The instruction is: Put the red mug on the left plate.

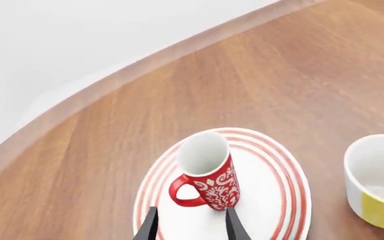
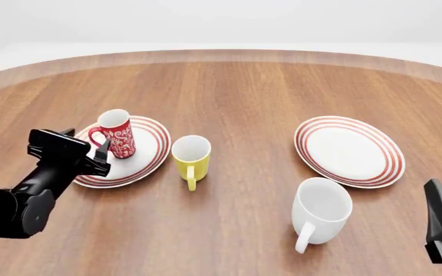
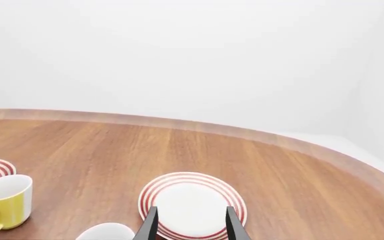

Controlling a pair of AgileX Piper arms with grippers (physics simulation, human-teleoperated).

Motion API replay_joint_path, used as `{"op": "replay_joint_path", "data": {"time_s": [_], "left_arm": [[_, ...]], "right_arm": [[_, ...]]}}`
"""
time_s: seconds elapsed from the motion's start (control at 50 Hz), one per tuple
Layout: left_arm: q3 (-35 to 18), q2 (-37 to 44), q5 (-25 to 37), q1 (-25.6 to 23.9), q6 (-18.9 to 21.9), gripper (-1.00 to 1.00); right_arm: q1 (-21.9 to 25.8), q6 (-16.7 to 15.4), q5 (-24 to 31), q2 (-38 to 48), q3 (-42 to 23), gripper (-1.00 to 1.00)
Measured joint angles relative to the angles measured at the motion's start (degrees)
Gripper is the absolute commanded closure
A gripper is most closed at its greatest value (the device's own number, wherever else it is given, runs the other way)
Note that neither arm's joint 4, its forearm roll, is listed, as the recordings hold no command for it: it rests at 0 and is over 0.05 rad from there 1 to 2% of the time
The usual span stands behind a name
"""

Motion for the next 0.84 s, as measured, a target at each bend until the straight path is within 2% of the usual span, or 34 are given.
{"op": "replay_joint_path", "data": {"time_s": [0.34, 0.84], "left_arm": [[3.90, -3.25, -0.67, -3.05, -2.19, -1.00], [7.82, -3.60, -3.34, -7.10, -4.78, -1.00]], "right_arm": [[0.37, -0.34, 0.06, 0.00, 0.05, -1.00], [0.48, -0.70, 0.05, 0.00, 0.20, -1.00]]}}
